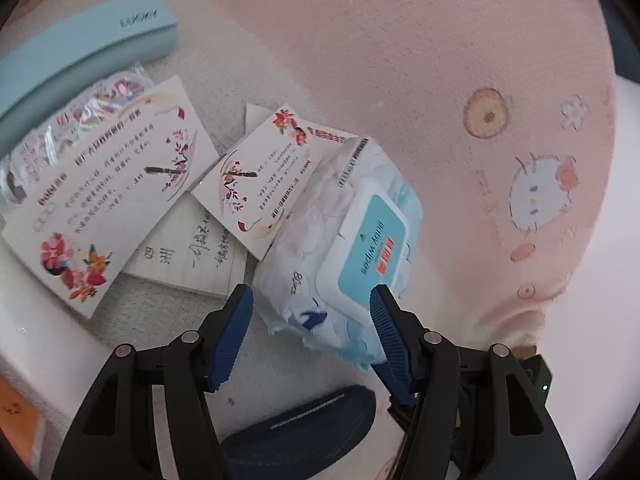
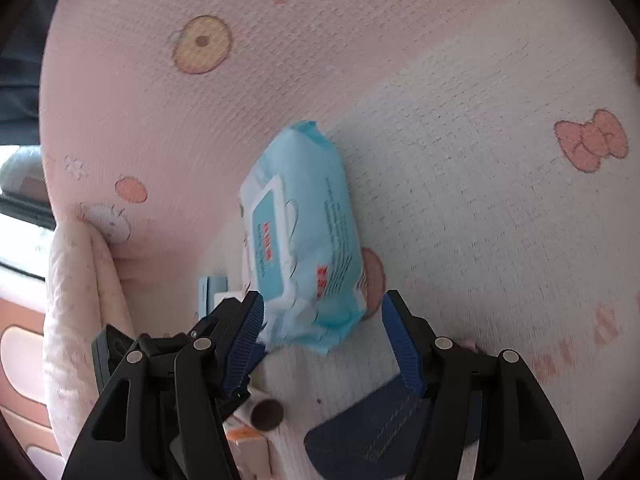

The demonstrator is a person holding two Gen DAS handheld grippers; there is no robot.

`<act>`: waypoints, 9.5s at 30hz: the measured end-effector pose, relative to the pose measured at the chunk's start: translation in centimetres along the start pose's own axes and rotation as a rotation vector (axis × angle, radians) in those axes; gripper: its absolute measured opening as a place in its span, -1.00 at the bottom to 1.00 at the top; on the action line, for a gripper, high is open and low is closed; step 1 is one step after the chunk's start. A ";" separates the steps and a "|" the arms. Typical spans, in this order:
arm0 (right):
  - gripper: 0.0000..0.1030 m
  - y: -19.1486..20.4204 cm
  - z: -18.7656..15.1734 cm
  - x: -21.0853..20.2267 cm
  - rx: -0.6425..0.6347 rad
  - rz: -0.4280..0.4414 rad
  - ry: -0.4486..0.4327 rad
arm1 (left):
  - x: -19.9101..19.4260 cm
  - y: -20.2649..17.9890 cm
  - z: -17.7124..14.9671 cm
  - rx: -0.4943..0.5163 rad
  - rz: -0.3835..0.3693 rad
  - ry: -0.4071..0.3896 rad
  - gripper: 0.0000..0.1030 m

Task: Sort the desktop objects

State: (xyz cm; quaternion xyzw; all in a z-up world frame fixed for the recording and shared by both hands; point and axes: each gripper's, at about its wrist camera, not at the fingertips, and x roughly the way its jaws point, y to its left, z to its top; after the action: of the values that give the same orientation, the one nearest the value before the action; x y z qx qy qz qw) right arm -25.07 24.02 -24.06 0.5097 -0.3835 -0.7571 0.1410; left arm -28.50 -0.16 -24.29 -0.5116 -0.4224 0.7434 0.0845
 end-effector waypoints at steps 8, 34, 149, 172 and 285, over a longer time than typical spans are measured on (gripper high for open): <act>0.15 -1.0 1.4 2.1 0.086 0.057 0.011 | 1.4 0.4 -0.3 -0.071 0.010 -0.013 0.26; -0.67 3.8 0.6 0.0 -0.089 0.050 -0.086 | -2.2 -3.4 -3.0 0.061 0.066 -0.159 -0.06; -0.55 1.6 -12.6 -21.9 -0.226 -0.141 -0.098 | -15.9 -4.3 -23.1 0.201 0.029 -0.174 -0.44; -0.55 -1.9 1.5 -38.9 -0.237 -0.194 -0.318 | -8.7 -26.6 -25.9 0.303 -0.158 -0.168 -0.45; -0.75 -23.3 4.2 -29.7 1.018 -0.345 -0.014 | 23.2 -37.4 -28.1 1.008 0.621 0.850 -0.73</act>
State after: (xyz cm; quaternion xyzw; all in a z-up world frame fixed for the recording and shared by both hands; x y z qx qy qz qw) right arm -11.50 59.34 -20.41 0.5642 -0.6137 -0.4908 -0.2532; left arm -27.33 51.55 -16.92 -0.7513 0.2051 0.5745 0.2518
